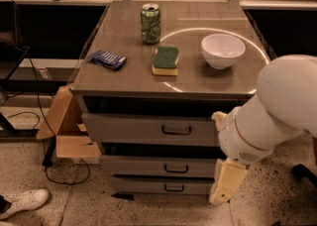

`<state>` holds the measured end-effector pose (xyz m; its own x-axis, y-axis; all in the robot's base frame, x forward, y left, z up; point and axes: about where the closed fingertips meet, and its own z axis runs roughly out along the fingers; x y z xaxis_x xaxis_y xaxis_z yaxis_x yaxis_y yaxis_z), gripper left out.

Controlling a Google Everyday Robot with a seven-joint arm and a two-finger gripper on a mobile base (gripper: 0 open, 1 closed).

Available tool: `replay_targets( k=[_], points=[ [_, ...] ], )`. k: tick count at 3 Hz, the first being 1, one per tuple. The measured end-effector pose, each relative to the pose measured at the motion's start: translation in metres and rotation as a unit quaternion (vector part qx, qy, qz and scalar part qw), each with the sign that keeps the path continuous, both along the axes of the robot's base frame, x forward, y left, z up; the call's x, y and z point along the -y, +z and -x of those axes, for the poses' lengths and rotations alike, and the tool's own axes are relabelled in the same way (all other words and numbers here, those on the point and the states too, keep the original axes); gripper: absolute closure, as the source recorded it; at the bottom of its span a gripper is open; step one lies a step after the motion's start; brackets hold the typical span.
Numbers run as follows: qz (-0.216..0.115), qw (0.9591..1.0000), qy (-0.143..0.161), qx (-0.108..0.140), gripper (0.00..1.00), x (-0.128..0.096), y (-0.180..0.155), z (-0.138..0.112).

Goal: Open middle drawer

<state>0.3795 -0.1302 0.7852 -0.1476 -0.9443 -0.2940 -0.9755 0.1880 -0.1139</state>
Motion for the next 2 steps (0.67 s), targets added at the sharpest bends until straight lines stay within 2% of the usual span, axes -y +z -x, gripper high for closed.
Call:
replay_targets(
  k=[1, 2],
  points=[
    [0.001, 0.9998, -0.012, -0.013, 0.0, -0.01, -0.05, 0.016],
    [0.013, 0.9994, -0.025, -0.021, 0.0, -0.022, -0.097, 0.013]
  ],
)
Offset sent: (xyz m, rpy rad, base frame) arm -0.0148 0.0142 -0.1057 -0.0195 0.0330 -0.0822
